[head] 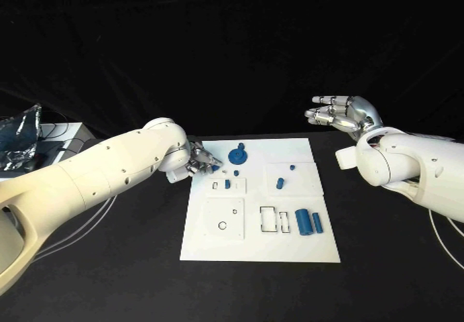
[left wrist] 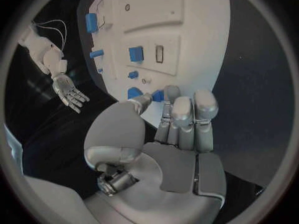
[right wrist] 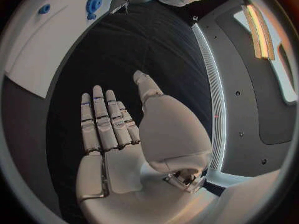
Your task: Assemble the parts on the task board
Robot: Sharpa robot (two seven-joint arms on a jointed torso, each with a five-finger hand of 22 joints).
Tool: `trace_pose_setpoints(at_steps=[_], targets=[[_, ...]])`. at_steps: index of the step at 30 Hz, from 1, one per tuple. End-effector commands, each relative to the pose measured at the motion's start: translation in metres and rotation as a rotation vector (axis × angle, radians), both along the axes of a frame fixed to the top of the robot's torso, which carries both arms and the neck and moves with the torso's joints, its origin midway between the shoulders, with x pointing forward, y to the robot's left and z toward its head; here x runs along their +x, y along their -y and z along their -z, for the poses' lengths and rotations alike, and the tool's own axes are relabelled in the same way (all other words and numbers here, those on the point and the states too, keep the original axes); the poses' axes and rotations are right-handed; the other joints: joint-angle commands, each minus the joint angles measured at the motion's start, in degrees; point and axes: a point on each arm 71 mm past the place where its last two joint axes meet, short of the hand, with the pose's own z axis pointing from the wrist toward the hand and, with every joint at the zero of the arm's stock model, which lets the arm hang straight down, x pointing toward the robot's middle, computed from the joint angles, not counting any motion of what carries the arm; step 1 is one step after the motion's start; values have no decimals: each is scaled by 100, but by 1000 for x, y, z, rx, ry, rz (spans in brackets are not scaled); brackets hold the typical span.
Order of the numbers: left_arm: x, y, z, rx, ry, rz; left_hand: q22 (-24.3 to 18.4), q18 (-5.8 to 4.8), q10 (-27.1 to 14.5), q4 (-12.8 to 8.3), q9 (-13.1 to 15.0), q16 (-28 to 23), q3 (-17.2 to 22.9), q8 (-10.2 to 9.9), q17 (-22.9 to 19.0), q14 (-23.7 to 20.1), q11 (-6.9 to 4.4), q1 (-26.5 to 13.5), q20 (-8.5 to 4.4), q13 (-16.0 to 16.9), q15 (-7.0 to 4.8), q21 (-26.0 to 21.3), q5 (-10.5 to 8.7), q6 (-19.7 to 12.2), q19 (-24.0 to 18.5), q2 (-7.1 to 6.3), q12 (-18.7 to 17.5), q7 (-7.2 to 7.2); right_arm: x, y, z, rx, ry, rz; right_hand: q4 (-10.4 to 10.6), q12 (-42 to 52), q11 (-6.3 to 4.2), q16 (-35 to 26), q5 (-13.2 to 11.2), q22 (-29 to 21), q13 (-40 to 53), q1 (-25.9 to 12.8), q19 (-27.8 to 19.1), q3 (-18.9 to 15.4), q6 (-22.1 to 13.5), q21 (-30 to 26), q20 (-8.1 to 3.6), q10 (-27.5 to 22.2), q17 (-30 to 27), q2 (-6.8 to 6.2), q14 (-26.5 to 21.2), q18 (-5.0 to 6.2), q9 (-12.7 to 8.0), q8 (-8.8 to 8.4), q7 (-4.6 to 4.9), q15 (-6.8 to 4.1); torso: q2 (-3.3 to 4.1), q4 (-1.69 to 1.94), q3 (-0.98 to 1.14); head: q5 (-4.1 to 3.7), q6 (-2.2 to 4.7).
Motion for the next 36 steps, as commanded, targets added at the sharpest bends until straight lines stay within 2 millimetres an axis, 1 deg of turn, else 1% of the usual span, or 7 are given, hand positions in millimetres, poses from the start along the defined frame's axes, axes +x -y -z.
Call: trace_pose_setpoints(at_steps=[1, 9, 19, 24, 32, 35, 36], targets=[[-6, -3, 13, 19, -77, 17, 411, 93, -76, -1586, -991, 22, 1690, -67, -31, -74, 15, -65, 22, -5, 10, -55, 37, -31, -51, 35, 40, 65, 0, -1, -1, 1, 5, -19, -14, -22, 18, -23, 39, -8, 0, -46, -30, -29, 4, -15, -3, 6, -6, 3, 24, -11, 0, -25, 323, 5, -1, 4, 0, 4, -2], [-8, -8, 12, 0, -97, 26, 398, 152, -218, -1709, -1333, -14, 2184, -211, -159, -199, 87, -126, 66, -32, 67, -154, 34, -64, -150, 32, 108, 180, 0, 0, -1, 0, 5, -18, -5, -22, 19, -23, 51, -8, 0, -53, -32, -33, 2, -14, -2, 6, -6, -2, 21, -11, 0, -25, 323, 6, -4, -1, 0, 10, 6], [-10, -12, 12, -19, -118, 37, 437, 207, -306, -1893, -1532, 0, 2578, -221, -256, -277, 122, -141, 89, -91, 89, -155, 58, -68, -213, 58, 168, 238, 0, 1, 0, 0, 3, -18, -5, -22, 19, -23, 51, -8, 0, -53, -32, -33, 2, -14, -2, 6, -6, -2, 21, -11, 0, -25, 323, 6, -1, 0, 0, 14, 12], [-11, -13, 11, -22, -123, 39, 457, 231, -316, -1947, -1634, 29, 2669, -196, -309, -297, 125, -171, 108, -146, 93, -122, 61, -56, -228, 73, 215, 240, 0, 1, 0, 0, 2, -18, -5, -22, 19, -23, 51, -8, 0, -53, -32, -33, 2, -14, -2, 6, -6, -2, 21, -11, 0, -25, 323, 6, 1, 2, 1, 15, 10], [-11, -17, 11, -19, -118, 22, 464, 242, -295, -2007, -1660, 51, 2746, -130, -325, -290, 105, -169, 104, -183, 77, -86, 86, 16, -223, 84, 231, 205, 0, 2, 0, 0, 1, -18, 3, -21, 20, -24, 48, -8, 0, -59, -36, -38, -5, -15, -1, 7, -7, -6, 7, -12, 0, -25, 325, 8, 1, -2, 6, 24, 19], [-10, -19, 10, -14, -109, 7, 474, 238, -259, -2053, -1633, 68, 2775, -23, -322, -264, 76, -188, 84, -207, 52, -40, 156, 58, -199, 86, 227, 160, 0, 2, 0, 0, 0, -18, 3, -21, 20, -24, 48, -8, 0, -59, -36, -38, -5, -15, -1, 7, -7, -6, 7, -12, 0, -25, 325, 8, 2, -1, 7, 31, 29], [-9, -20, 10, -13, -105, 1, 480, 235, -246, -2065, -1614, 75, 2783, 28, -315, -253, 67, -198, 76, -210, 45, -20, 261, 87, -188, 77, 229, 144, 0, 2, 0, 0, 0, -18, 3, -21, 20, -24, 48, -8, 0, -59, -36, -38, -5, -15, -1, 7, -7, -6, 7, -12, 0, -25, 325, 8, 2, -1, 8, 33, 29]])
